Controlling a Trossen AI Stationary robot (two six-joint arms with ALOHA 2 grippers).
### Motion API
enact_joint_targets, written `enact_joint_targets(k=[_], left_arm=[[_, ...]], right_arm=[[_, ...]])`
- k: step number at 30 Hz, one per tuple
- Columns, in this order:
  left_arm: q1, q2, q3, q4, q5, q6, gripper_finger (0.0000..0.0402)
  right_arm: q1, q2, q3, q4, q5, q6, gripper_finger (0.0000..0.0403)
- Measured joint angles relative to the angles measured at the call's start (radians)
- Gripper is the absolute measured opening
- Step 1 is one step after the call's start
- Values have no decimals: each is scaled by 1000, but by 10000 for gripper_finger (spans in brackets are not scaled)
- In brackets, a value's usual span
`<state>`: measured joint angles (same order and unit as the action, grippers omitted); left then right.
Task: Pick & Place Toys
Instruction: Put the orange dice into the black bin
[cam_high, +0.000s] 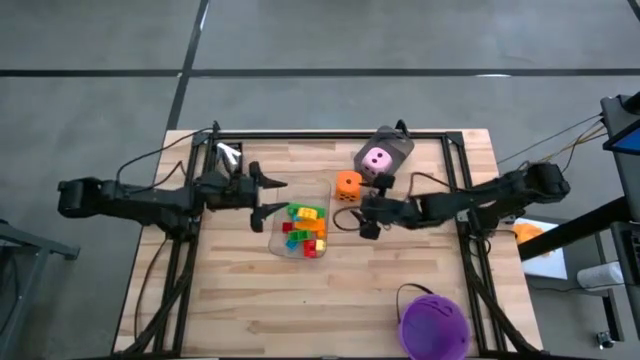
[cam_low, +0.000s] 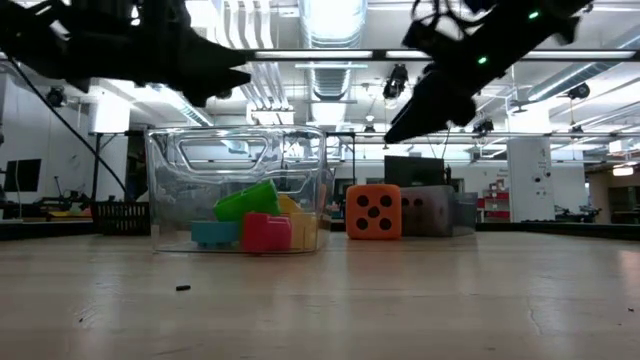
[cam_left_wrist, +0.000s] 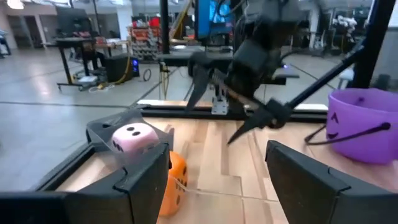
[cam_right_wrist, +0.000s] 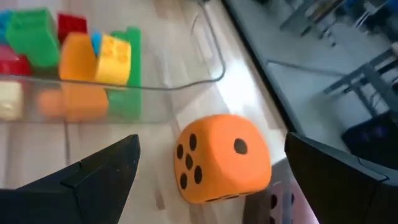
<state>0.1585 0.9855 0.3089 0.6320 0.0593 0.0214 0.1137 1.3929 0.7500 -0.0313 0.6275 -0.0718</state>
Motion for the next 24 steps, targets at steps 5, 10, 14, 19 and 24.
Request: enact_joint_targets(k=[5, 10, 14, 19, 24], left_arm=[[0, -35, -61, 50, -15, -3, 266], [0, -31, -80, 69, -20, -3, 266], [0, -31, -87, 71, -19, -3, 266], [0, -31, -87, 75, -19, -3, 266], [0, -31, -87, 75, -19, -2, 266]], right_arm=[[-86, 117, 61, -40, -72, -30, 398], [-138, 243, 130, -79, -92, -61, 398], [-162, 332, 184, -94, -96, -84, 398], [-180, 411, 248, -140, -63, -89, 398], [-180, 454, 277, -179, -30, -88, 366]])
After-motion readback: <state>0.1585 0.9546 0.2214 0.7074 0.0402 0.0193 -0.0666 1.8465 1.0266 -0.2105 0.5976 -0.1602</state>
